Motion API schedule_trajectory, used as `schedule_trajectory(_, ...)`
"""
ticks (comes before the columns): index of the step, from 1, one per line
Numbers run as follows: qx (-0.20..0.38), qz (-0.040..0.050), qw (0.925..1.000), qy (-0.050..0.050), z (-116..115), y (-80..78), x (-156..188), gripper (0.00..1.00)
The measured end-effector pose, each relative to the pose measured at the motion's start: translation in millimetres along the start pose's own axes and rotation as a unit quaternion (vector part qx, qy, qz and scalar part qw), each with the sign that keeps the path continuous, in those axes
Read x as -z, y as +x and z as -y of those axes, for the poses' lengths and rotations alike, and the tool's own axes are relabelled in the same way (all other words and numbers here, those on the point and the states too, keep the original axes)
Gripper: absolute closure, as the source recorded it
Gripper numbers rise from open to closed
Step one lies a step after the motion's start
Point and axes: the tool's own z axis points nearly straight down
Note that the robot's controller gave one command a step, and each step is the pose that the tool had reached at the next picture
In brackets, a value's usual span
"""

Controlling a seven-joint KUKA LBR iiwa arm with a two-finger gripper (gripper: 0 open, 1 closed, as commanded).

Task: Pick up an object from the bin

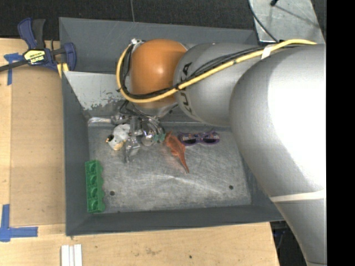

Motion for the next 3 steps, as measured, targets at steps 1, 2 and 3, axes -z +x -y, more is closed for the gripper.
schedule_trajectory(1,0.127,0.0048,0.9919,0.001,-1,-2.4,3,1.00)
schedule_trajectory(2,0.126,0.0047,0.9920,0.000,-1,-2.4,3,1.00)
schedule_trajectory(3,0.125,-0.0005,0.9922,0.000,0,-4.1,15,1.00)
